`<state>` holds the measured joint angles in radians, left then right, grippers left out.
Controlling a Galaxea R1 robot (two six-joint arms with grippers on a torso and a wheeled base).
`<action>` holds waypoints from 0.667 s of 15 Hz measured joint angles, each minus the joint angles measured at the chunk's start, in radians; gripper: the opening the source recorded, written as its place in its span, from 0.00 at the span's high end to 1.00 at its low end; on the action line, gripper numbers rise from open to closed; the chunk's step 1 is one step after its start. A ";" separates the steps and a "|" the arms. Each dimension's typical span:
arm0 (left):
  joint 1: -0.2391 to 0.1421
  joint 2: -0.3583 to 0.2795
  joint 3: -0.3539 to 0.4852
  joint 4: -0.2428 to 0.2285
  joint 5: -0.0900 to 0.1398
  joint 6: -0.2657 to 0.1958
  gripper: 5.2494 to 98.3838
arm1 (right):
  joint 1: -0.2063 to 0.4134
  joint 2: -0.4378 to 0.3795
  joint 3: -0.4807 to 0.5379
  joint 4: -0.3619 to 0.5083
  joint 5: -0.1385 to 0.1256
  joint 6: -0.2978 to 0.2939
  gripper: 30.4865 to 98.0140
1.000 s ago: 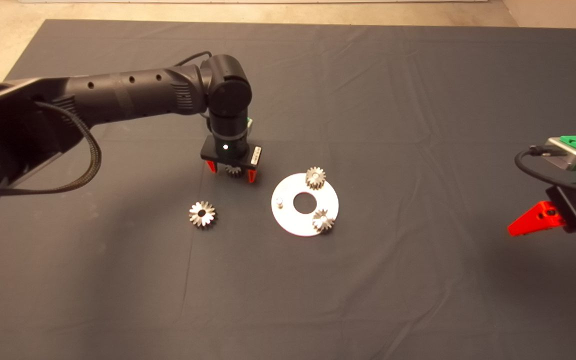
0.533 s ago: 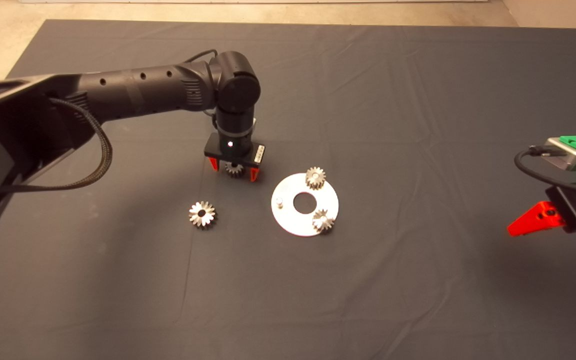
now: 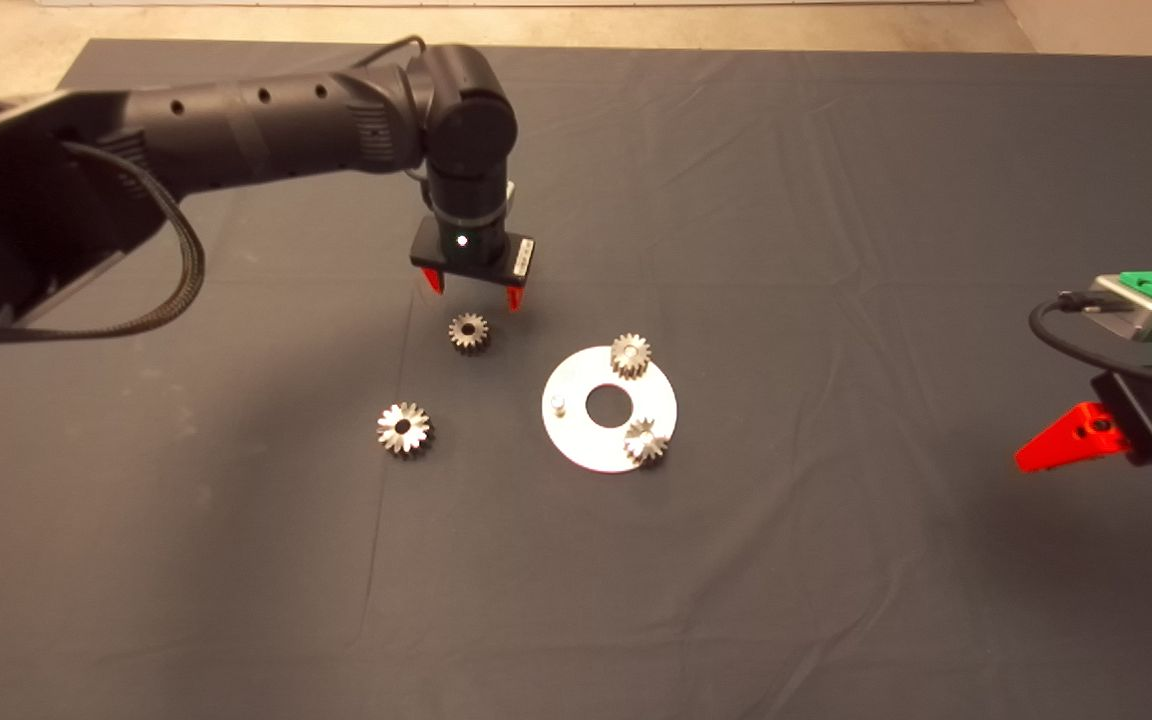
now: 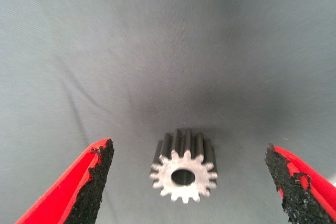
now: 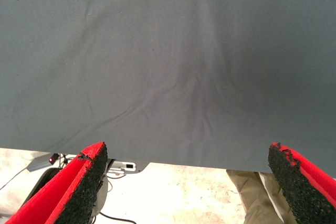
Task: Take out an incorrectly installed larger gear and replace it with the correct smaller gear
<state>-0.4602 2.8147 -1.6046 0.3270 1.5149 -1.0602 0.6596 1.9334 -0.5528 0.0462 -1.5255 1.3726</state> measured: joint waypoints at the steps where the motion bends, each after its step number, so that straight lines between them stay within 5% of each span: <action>1: -0.011 -0.003 0.001 -0.020 0.001 0.000 0.26 | 0.000 0.000 0.000 0.000 0.000 0.000 0.25; 4: -0.053 -0.014 0.004 -0.050 0.001 0.000 0.26 | 0.000 0.004 -0.010 0.000 0.000 0.000 0.25; 10: -0.030 -0.061 0.087 -0.057 0.000 -0.017 0.26 | 0.000 0.008 -0.014 0.000 -0.001 0.000 0.25</action>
<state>-0.4902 2.7533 -1.5177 0.2695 1.5153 -1.0770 0.6600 1.9417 -0.5666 0.0462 -1.5263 1.3726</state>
